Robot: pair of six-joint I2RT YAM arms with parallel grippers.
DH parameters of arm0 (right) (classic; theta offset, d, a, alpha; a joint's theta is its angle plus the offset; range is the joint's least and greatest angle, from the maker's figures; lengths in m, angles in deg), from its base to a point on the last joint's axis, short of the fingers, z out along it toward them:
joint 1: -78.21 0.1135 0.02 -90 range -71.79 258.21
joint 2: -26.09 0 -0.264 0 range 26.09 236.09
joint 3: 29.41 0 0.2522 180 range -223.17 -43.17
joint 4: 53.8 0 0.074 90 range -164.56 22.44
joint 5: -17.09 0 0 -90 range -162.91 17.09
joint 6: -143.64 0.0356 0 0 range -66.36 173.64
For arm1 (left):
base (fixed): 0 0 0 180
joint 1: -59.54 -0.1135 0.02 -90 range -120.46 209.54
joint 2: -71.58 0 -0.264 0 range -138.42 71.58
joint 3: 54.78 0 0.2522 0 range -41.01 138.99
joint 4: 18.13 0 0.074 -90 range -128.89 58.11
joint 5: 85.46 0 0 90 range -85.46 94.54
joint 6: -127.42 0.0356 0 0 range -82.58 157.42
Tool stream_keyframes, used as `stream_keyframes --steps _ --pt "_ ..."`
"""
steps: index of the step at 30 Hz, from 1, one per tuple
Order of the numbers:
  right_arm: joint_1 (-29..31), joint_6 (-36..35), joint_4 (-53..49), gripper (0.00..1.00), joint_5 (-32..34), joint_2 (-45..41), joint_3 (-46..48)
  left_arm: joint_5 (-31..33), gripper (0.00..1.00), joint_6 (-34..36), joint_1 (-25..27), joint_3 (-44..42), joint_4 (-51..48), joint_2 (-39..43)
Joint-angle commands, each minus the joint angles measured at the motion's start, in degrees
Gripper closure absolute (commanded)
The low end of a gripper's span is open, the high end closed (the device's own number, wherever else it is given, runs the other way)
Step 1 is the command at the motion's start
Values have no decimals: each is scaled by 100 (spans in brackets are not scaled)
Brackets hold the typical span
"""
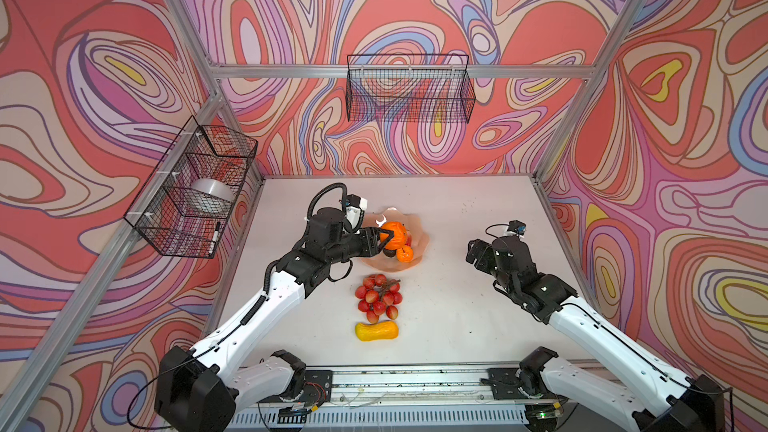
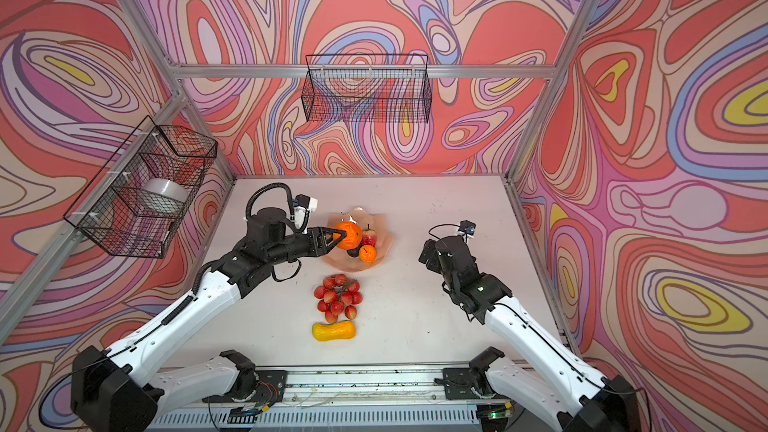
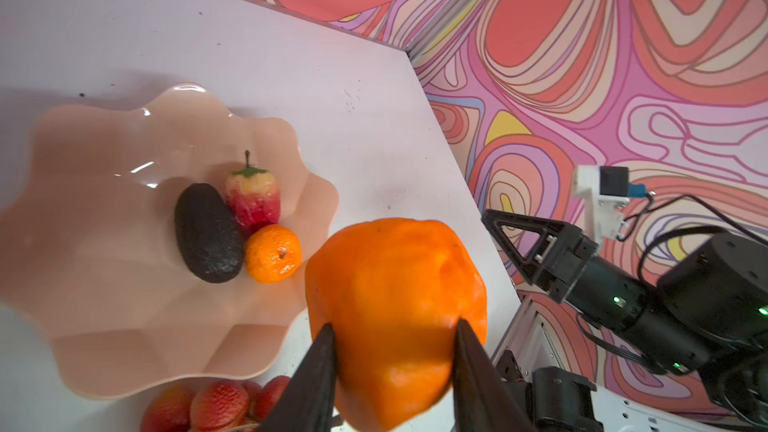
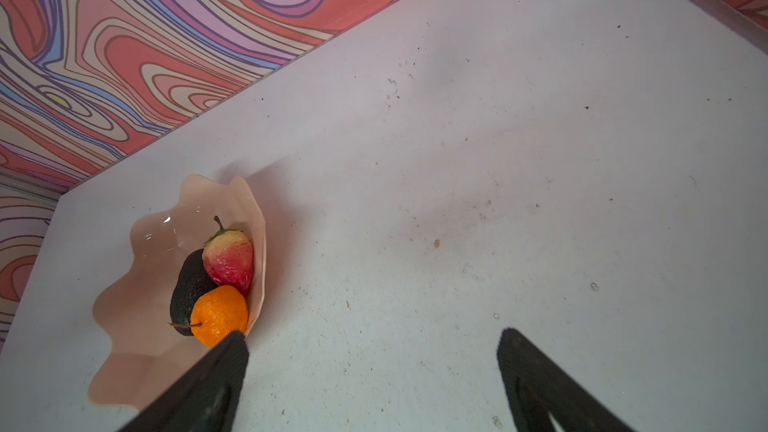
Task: Place and organize the fake fruits in the fruit bowl
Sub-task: 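Carry the orange fruit into the bowl and open the left gripper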
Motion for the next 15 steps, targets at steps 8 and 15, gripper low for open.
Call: stream_keyframes --steps 8,15 --pt "-33 73 -185 3 81 -161 -28 -799 68 -675 -994 -539 2709 -1747" --pt "-42 47 -325 3 127 -189 -100 -544 69 -756 -1132 -268 2454 -2500"
